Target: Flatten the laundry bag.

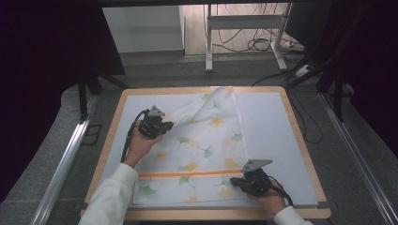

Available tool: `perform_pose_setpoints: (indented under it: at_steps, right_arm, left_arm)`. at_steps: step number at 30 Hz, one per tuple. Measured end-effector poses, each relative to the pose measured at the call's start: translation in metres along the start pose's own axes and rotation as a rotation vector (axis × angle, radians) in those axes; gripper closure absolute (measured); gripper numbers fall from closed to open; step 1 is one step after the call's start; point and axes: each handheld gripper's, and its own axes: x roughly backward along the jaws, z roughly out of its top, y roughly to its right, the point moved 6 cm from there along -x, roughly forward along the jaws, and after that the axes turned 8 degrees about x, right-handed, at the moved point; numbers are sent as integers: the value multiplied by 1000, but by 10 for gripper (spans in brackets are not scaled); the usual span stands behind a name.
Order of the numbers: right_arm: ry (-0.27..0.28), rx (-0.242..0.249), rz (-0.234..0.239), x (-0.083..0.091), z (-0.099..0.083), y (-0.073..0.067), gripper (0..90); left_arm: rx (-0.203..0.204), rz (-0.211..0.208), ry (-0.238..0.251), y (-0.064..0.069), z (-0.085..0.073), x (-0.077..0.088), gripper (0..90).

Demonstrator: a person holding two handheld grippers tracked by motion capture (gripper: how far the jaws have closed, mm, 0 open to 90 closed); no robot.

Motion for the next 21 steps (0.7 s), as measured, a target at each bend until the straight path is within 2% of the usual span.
perform_pose_setpoints:
  at_steps: [3, 7, 13, 19, 21]
  right_arm:
    - [0, -2, 1, 0, 0, 0, 889]
    - [2, -2, 6, 0, 0, 1, 889]
    - [3, -4, 5, 0, 0, 1, 889]
    - [2, -3, 7, 0, 0, 1, 889]
    - [1, -3, 7, 0, 0, 1, 889]
  left_arm:
    - [9, 12, -4, -7, 3, -3, 882]
    - [-1, 32, -7, -17, 7, -4, 884]
    - [31, 38, -10, -29, 6, -8, 883]
    - [69, 28, 46, -45, 10, -12, 883]
    - [79, 36, 46, -51, 10, -15, 883]
